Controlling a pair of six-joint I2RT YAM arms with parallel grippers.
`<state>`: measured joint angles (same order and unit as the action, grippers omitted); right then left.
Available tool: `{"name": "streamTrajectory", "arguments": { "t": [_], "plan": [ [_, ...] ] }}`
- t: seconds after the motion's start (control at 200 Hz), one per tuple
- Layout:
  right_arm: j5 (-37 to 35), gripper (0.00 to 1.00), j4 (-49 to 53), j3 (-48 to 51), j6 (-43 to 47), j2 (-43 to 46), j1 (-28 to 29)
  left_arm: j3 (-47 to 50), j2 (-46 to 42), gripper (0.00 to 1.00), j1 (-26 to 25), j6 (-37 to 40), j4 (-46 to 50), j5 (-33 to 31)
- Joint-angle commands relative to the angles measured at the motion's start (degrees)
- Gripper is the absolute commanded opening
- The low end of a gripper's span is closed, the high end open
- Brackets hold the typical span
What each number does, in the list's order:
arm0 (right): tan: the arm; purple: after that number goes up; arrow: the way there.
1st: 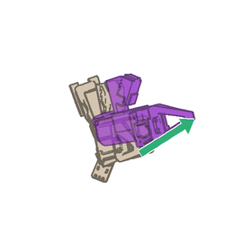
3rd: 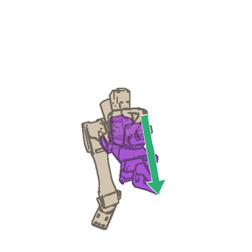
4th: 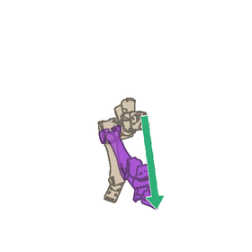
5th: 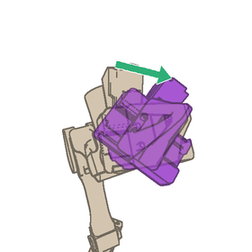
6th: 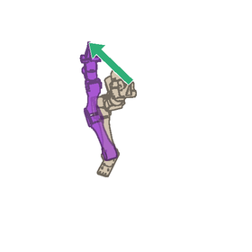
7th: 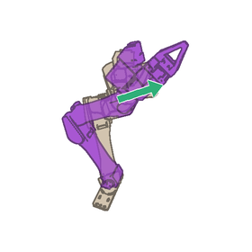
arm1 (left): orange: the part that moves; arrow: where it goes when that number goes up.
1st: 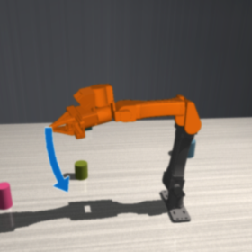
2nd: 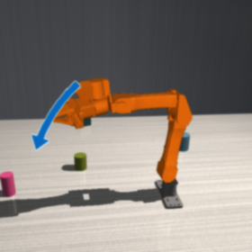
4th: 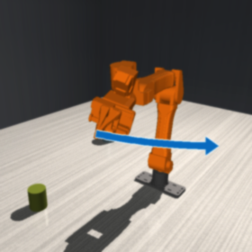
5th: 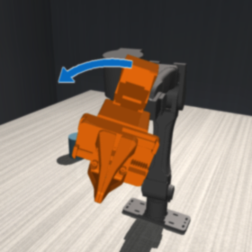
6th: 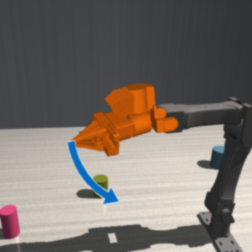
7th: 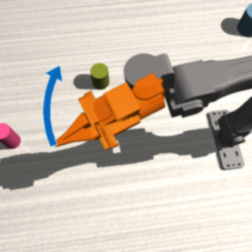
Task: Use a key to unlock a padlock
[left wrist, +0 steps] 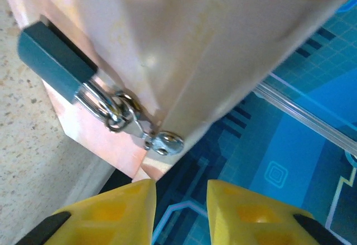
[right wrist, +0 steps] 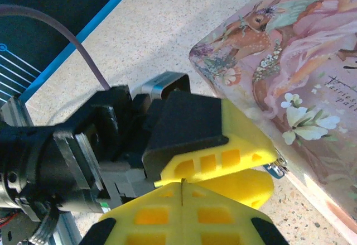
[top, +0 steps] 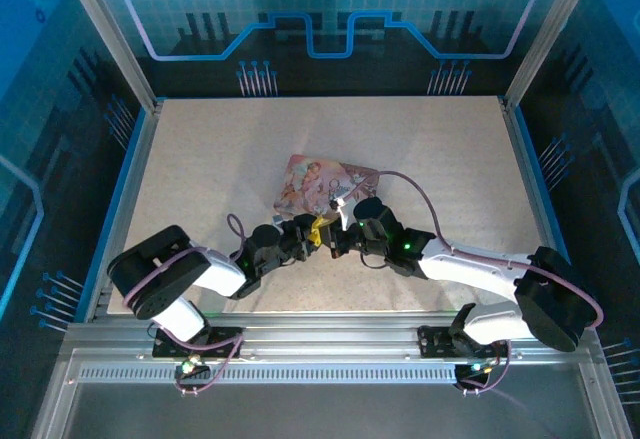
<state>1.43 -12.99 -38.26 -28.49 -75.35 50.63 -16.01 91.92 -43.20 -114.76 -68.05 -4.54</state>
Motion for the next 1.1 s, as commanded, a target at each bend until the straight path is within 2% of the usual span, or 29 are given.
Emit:
{"name": "streamTrajectory", "arguments": {
  "t": [0.0,0.055,0.25,0.4,0.575,0.66,0.745,0.865,1.096],
  "plan": [
    [-1.2,0.0,-1.7,-0.9,-0.3,0.7,0.9,1.5,1.0,0.3,-0.9,-4.3,-7.3,-2.7],
    [-1.6,0.0,-1.5,-0.4,-0.3,1.1,0.9,1.5,0.6,0.29,-0.9,-4.3,-6.4,-2.8],
    [-1.8,0.0,-1.4,0.1,-0.5,1.3,0.7,1.9,-1.1,0.15,-1.0,-4.2,-4.8,-3.6],
    [-1.6,0.0,-1.5,0.2,-0.7,1.3,0.6,1.9,-2.1,0.12,-1.2,-4.1,-3.9,-4.0],
    [-2.1,0.01,-1.3,0.7,-0.9,2.0,0.6,2.1,-2.7,0.0,-1.4,-3.6,-3.3,-4.5],
    [-2.1,0.03,-1.3,1.3,-1.4,2.7,0.2,2.1,-3.3,0.0,-1.4,-2.2,-2.8,-4.7],
    [-0.6,0.05,-1.8,2.3,-2.0,4.0,-0.7,1.7,-5.6,0.0,-1.4,2.4,-1.1,-5.0],
    [4.5,0.19,-3.4,4.2,-3.0,6.1,-3.0,-0.2,-14.5,0.0,-1.1,11.0,11.8,-5.9],
    [14.8,0.39,-12.8,10.0,-8.4,11.3,-8.7,-8.5,-37.5,0.0,-0.3,31.7,49.3,-12.0]
  ]
}}
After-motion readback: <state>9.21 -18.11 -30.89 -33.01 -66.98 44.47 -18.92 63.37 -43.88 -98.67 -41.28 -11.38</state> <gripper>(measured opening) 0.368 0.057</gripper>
